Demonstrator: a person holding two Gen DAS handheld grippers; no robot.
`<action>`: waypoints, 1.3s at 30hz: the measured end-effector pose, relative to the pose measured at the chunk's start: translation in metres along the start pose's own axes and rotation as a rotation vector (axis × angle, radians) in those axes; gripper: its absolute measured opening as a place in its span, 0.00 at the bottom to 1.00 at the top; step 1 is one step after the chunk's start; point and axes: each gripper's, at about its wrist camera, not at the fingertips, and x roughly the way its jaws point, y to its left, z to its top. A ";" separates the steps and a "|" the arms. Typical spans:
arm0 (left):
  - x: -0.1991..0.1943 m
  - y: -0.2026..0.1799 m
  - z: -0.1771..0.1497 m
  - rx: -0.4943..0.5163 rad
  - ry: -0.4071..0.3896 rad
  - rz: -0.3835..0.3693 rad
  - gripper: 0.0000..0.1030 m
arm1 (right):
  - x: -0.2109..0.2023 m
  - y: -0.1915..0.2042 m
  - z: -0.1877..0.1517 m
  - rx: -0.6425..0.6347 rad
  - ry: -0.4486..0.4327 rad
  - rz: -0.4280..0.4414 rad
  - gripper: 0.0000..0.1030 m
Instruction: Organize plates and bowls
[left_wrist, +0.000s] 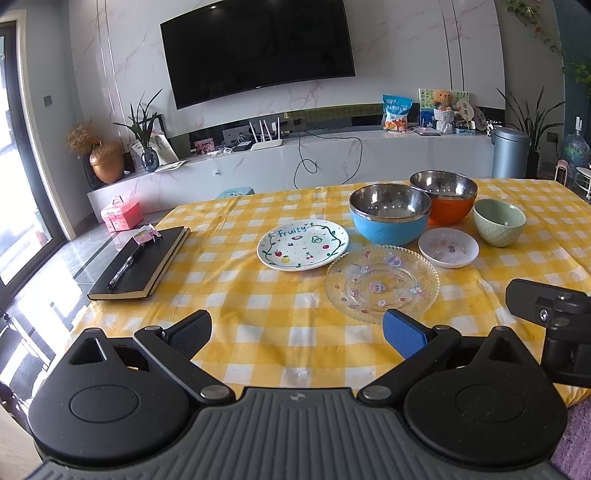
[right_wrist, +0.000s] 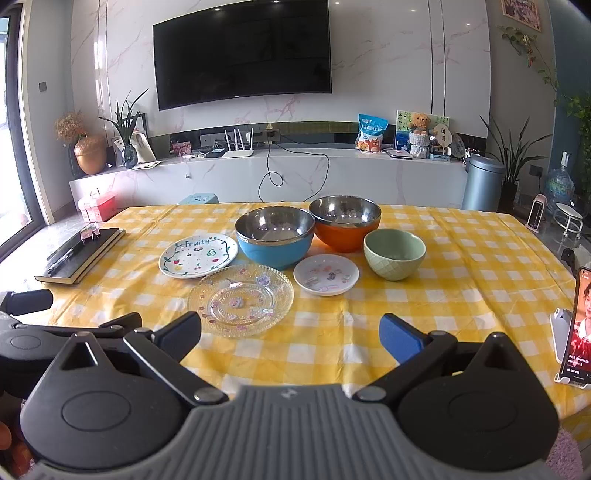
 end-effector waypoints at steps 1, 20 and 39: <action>0.000 0.000 0.000 0.000 0.000 0.000 1.00 | 0.000 0.000 0.000 0.000 0.000 0.000 0.98; 0.001 0.001 -0.001 -0.003 0.003 0.000 1.00 | 0.002 0.002 -0.002 -0.008 0.007 -0.006 0.98; 0.001 0.006 -0.006 -0.017 -0.052 -0.029 1.00 | 0.005 -0.004 -0.009 0.039 -0.078 -0.011 0.98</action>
